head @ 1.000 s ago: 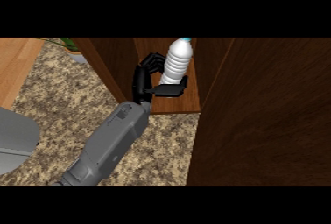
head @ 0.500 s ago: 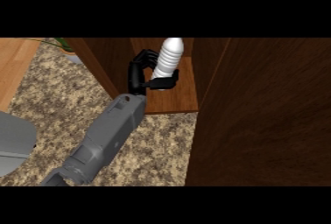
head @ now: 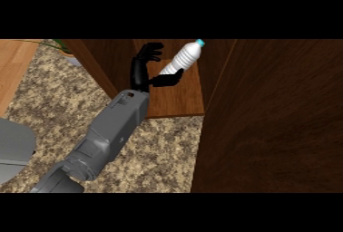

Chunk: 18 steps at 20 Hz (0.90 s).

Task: Pick up the bottled water, place it into the cabinet and close the cabinet

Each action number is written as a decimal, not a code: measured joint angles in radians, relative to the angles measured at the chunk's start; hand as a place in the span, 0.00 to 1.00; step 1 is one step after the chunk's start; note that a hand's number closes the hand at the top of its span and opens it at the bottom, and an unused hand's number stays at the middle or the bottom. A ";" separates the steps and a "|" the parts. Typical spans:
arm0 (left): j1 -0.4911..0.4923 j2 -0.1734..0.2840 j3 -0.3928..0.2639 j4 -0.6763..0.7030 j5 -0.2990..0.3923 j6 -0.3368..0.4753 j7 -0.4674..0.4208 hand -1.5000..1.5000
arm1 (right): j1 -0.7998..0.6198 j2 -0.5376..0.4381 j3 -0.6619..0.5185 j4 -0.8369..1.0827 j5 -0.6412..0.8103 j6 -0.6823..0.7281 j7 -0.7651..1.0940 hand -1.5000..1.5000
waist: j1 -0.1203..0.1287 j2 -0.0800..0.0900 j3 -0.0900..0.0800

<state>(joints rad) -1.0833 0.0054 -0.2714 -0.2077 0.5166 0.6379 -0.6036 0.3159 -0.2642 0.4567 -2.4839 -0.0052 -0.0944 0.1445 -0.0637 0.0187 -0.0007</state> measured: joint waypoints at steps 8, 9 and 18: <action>-0.046 0.009 0.044 0.068 0.004 -0.038 -0.030 0.00 | 0.015 -0.007 -0.009 0.003 -0.006 0.027 -0.026 0.00 | -0.011 0.005 0.000; -0.047 0.007 0.049 0.071 0.008 -0.040 -0.035 0.00 | 0.008 -0.003 -0.003 0.003 -0.006 0.024 -0.019 0.00 | -0.013 0.006 0.000; -0.063 0.002 0.065 0.094 0.000 -0.095 -0.075 0.00 | 0.014 0.012 -0.004 0.003 -0.009 0.027 -0.027 0.00 | -0.013 0.006 0.000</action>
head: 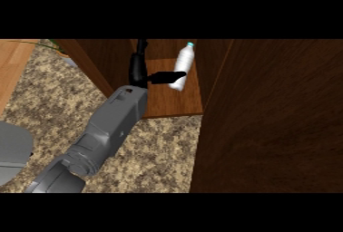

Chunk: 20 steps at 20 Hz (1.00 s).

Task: Pick up the bottled water, place it into the cabinet and close the cabinet

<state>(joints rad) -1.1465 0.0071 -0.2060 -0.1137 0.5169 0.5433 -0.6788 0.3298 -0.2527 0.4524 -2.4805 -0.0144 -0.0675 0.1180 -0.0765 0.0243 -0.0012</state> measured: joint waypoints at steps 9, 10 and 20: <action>-0.010 -0.005 0.012 -0.090 0.032 -0.218 -0.017 0.00 | 0.002 -0.003 -0.023 0.004 -0.003 0.013 -0.005 0.00 | 0.009 -0.008 0.001; 0.002 -0.005 0.009 -0.101 0.037 -0.248 -0.021 0.00 | -0.008 -0.002 -0.026 0.004 -0.003 0.012 0.005 0.00 | 0.013 -0.009 0.000; 0.140 -0.007 -0.071 -0.342 0.124 -0.325 0.036 0.00 | 0.005 0.001 -0.019 -0.005 0.005 0.004 0.025 0.00 | 0.053 -0.027 0.001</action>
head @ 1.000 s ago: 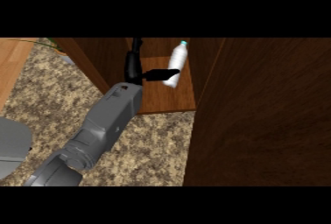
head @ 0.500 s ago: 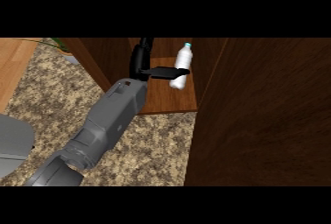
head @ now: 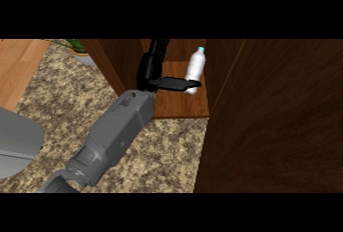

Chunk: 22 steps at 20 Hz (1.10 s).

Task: Pick up the bottled water, place it into the cabinet and close the cabinet

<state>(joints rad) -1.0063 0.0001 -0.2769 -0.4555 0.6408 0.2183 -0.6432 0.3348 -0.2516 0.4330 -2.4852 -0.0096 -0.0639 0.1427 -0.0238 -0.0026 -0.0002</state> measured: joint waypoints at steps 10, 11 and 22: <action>0.310 0.037 -0.117 -0.437 -0.030 0.066 0.131 1.00 | -0.013 -0.041 0.010 -0.001 0.012 0.012 0.012 1.00 | 0.041 -0.010 0.000; 0.343 0.050 -0.127 -0.477 -0.031 0.067 0.142 1.00 | -0.019 -0.059 0.013 0.000 0.013 0.025 0.022 1.00 | 0.045 -0.011 0.000; 0.743 0.222 -0.209 -0.973 -0.081 0.122 0.224 1.00 | -0.102 -0.095 0.173 0.000 0.018 0.079 0.202 1.00 | 0.043 -0.006 0.000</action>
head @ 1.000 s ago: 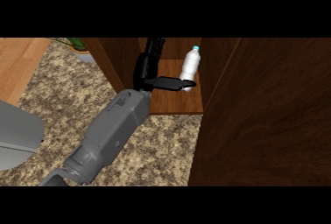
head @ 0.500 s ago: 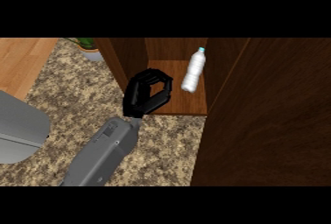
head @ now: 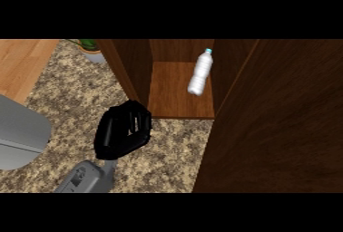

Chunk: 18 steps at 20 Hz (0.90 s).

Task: Pick up the bottled water, place it into the cabinet and close the cabinet

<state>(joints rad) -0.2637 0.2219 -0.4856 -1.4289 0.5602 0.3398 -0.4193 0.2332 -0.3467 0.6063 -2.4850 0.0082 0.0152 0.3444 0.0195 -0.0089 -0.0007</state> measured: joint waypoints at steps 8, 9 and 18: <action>0.234 0.124 0.050 -0.206 0.014 -0.067 -0.020 1.00 | -0.125 0.108 0.116 0.029 0.048 -0.053 0.155 1.00 | -0.007 0.003 -0.001; 0.261 0.134 0.051 -0.237 0.014 -0.067 -0.017 1.00 | -0.150 0.130 0.133 0.041 0.059 -0.058 0.173 1.00 | -0.005 0.003 -0.001; 0.418 0.206 0.136 -0.326 0.055 -0.147 -0.059 1.00 | -0.379 0.214 0.274 0.133 0.184 -0.122 0.267 1.00 | 0.001 0.005 -0.002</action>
<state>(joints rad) 0.1542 0.4278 -0.3496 -1.7546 0.6155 0.1929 -0.4780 -0.1454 -0.1327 0.8799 -2.3522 0.1924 -0.1064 0.6118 0.0202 -0.0043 -0.0023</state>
